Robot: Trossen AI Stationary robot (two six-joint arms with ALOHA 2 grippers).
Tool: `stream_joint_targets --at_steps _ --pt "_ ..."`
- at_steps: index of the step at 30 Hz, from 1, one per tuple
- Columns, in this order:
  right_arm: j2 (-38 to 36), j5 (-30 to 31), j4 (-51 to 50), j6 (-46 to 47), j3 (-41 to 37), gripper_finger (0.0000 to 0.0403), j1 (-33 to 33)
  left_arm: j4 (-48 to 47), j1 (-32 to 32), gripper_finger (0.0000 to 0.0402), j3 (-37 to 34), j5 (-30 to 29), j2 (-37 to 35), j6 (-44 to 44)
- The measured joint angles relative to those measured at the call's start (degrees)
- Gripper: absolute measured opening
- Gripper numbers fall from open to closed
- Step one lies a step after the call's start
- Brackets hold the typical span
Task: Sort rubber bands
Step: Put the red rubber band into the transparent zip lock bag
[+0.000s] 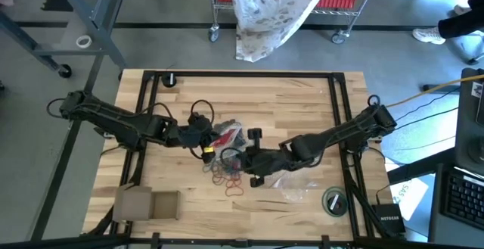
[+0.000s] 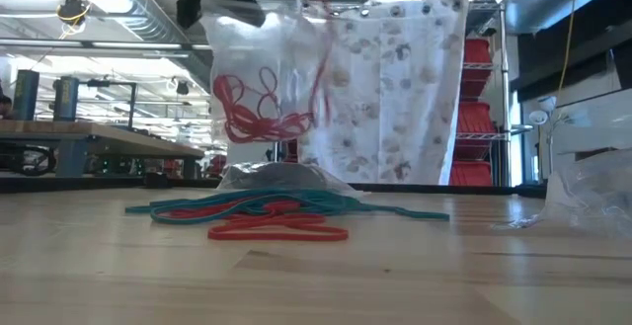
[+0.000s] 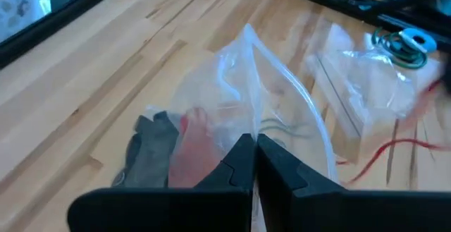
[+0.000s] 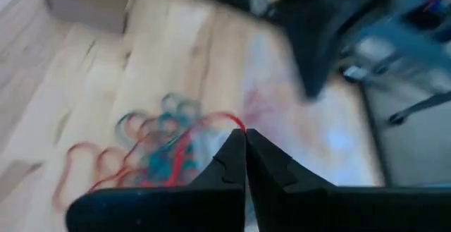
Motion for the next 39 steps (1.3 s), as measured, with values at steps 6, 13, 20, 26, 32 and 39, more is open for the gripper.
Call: stream_joint_targets --at_steps 6,13,20,26,32,39 --pt "0.0 2.9 0.3 -7.9 7.2 0.0005 -1.2 0.1 -0.9 0.0001 0.0 0.0 1.7 -0.1" --pt "0.0 4.4 0.3 -15.8 13.4 0.0005 -3.1 0.2 -1.4 0.0001 0.0 0.1 2.0 -0.1" --pt "0.0 2.8 -0.4 -16.1 14.4 0.0005 -7.6 0.2 -1.4 0.0001 0.0 0.1 2.0 -0.1" --pt "0.0 -3.0 -1.7 -15.6 14.3 0.0005 -9.5 0.2 -1.4 0.0001 0.0 0.1 2.0 -0.8" --pt "0.0 -4.1 -1.7 -15.5 14.1 0.0005 -9.5 1.2 -0.7 0.0001 0.0 0.4 1.0 -5.0" --pt "0.1 -4.5 -1.7 -15.4 10.9 0.0005 -9.7 5.8 -0.7 0.0001 0.0 2.7 -1.3 -3.8"
